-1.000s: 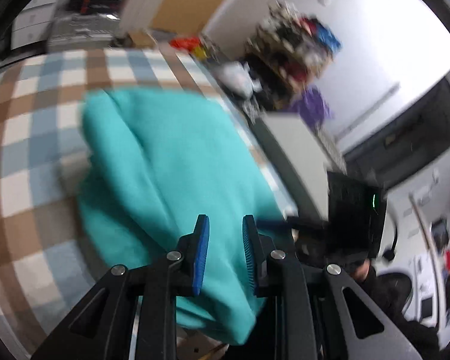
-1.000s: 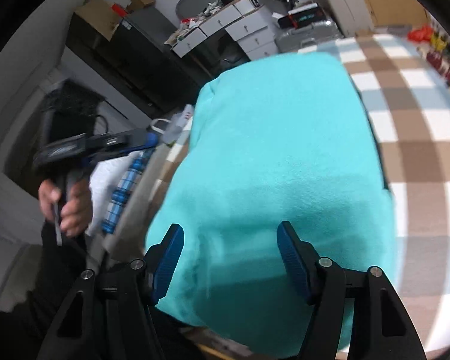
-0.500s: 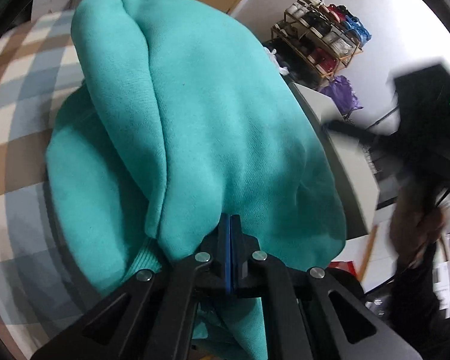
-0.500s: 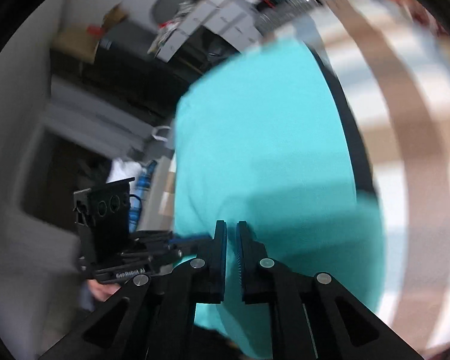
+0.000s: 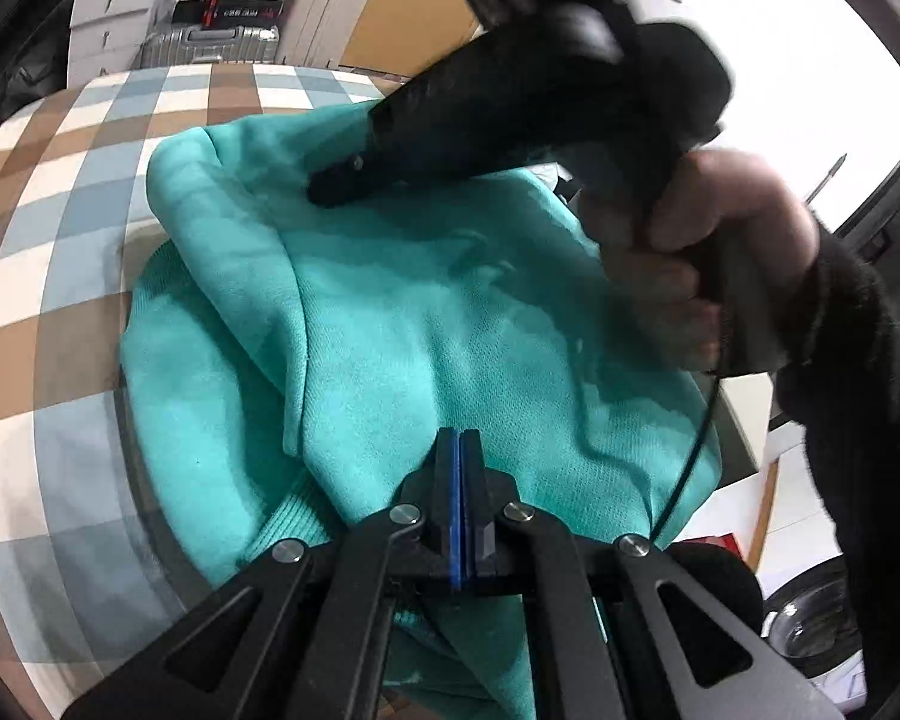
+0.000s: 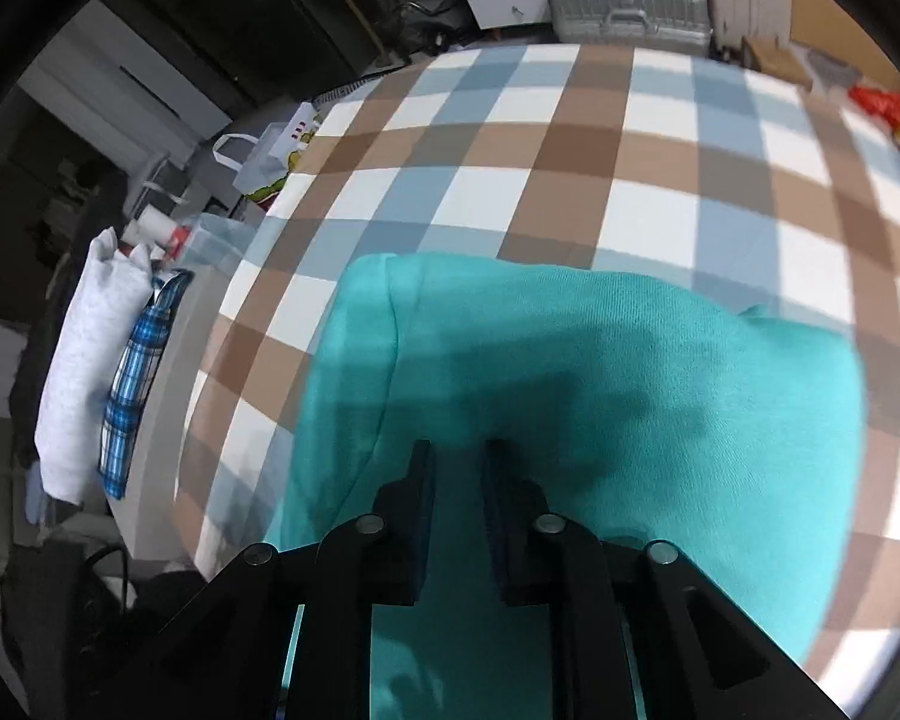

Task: Fold large clothes
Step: 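Grasp the folded bundle with the left gripper while the right gripper releases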

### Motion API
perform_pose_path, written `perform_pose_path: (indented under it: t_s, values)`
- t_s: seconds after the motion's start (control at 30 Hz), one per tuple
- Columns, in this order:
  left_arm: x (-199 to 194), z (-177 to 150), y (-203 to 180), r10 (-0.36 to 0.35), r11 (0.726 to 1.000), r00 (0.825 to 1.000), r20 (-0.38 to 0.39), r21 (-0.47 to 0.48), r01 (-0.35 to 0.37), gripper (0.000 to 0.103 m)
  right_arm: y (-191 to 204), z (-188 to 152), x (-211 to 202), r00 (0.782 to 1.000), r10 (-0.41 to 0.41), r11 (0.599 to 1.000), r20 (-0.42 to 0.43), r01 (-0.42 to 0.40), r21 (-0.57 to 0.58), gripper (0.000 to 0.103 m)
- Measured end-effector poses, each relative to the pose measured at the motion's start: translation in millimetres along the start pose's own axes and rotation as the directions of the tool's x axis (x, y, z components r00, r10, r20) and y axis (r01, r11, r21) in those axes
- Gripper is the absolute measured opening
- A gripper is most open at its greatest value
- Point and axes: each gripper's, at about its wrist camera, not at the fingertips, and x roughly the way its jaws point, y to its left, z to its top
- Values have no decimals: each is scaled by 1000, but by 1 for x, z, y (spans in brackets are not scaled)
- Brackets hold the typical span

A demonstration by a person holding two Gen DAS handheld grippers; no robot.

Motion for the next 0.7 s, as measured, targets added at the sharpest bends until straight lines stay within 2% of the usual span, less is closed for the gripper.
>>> perform_pose_path:
  t_s: [0.17, 0.27, 0.4, 0.53, 0.57, 0.63, 0.7]
  values:
    - [3, 1, -2, 29, 999, 1000, -2, 44, -29, 0, 2, 1, 14, 999, -20, 1000, -32, 20, -6, 0]
    - [9, -1, -13, 34, 998, 999, 1, 52, -34, 0, 11, 1, 16, 999, -44, 999, -14, 43, -31, 0]
    - [9, -6, -11, 18, 999, 1000, 2, 38, -18, 0, 10, -7, -15, 999, -10, 1000, 40, 11, -21, 1]
    - [8, -11, -11, 34, 999, 999, 16, 40, -34, 0, 8, -46, -76, 991, -3, 1000, 135, 6, -22, 16]
    - [8, -12, -12, 37, 998, 999, 19, 40, -38, 0, 10, -59, -88, 989, -4, 999, 147, 9, -36, 22]
    - [8, -14, -12, 40, 999, 999, 21, 35, -41, 0, 13, -92, -109, 987, -10, 997, 163, 22, -68, 27]
    - [7, -17, -11, 36, 999, 999, 24, 25, -37, 0, 17, -118, -119, 984, -52, 994, 171, 67, -85, 36]
